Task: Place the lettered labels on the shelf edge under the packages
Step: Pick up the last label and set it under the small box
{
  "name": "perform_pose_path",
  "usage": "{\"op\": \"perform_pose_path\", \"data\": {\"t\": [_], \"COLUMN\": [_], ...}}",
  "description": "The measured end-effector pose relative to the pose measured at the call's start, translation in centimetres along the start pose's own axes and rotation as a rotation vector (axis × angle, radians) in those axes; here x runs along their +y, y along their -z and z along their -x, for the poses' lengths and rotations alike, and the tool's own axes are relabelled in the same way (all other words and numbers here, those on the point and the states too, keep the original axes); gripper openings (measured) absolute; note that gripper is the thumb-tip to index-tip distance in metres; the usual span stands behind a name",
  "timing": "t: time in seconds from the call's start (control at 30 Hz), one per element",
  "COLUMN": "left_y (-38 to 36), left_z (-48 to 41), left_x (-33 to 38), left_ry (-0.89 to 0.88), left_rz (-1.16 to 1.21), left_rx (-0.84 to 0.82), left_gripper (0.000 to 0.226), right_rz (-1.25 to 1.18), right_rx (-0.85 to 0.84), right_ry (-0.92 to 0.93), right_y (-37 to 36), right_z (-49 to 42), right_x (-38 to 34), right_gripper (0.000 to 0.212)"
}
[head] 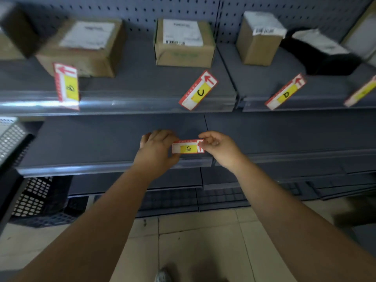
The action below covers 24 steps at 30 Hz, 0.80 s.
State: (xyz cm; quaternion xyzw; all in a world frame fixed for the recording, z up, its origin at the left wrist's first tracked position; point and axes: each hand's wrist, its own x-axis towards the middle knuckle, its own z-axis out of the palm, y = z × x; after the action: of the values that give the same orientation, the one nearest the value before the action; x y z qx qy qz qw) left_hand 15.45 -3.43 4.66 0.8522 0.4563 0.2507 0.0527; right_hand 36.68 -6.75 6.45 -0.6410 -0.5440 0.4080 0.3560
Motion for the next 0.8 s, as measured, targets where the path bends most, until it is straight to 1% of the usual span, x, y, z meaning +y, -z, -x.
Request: {"op": "perform_pose_path", "data": {"t": [0.07, 0.13, 0.17, 0.27, 0.37, 0.53, 0.6, 0.8], "left_y": [1.8, 3.4, 4.1, 6.0, 7.1, 7.8, 8.0, 7.5], "left_z": [0.4, 0.8, 1.0, 1.6, 2.3, 2.2, 2.0, 0.1], "left_x": [1.9, 4.2, 5.4, 9.5, 14.2, 23.4, 27.3, 36.9], "left_ry": [-0.028, -0.061, -0.077, -0.097, -0.110, -0.220, -0.270, -0.388], "left_rz": [-0.009, -0.027, -0.038, -0.067, -0.092, -0.079, -0.063, 0.017], "left_rx": [0.036, 0.065, 0.071, 0.074, 0.082, 0.123, 0.142, 0.170], "left_gripper": [0.031, 0.032, 0.033, 0.035, 0.036, 0.039, 0.039, 0.038], "right_rz": [0.059, 0.223, 0.319, 0.519, 0.597, 0.623, 0.635, 0.725], "right_rx": [-0.014, -0.025, -0.018, 0.027, 0.079, 0.201, 0.245, 0.439], "right_ry": [0.057, 0.149, 0.206, 0.332, 0.406, 0.440, 0.435, 0.391], "right_y": [1.0, 2.5, 3.3, 6.1, 9.6, 17.0, 20.0, 28.4], "right_z": [2.2, 4.3, 5.4, 8.7, 12.8, 20.2, 22.9, 29.2], "right_x": [-1.3, -2.4, -2.8, -3.9, -4.3, -3.1, -2.6, -1.2], "right_gripper": [0.035, 0.047, 0.049, 0.038, 0.032, 0.036, 0.037, 0.049]}}
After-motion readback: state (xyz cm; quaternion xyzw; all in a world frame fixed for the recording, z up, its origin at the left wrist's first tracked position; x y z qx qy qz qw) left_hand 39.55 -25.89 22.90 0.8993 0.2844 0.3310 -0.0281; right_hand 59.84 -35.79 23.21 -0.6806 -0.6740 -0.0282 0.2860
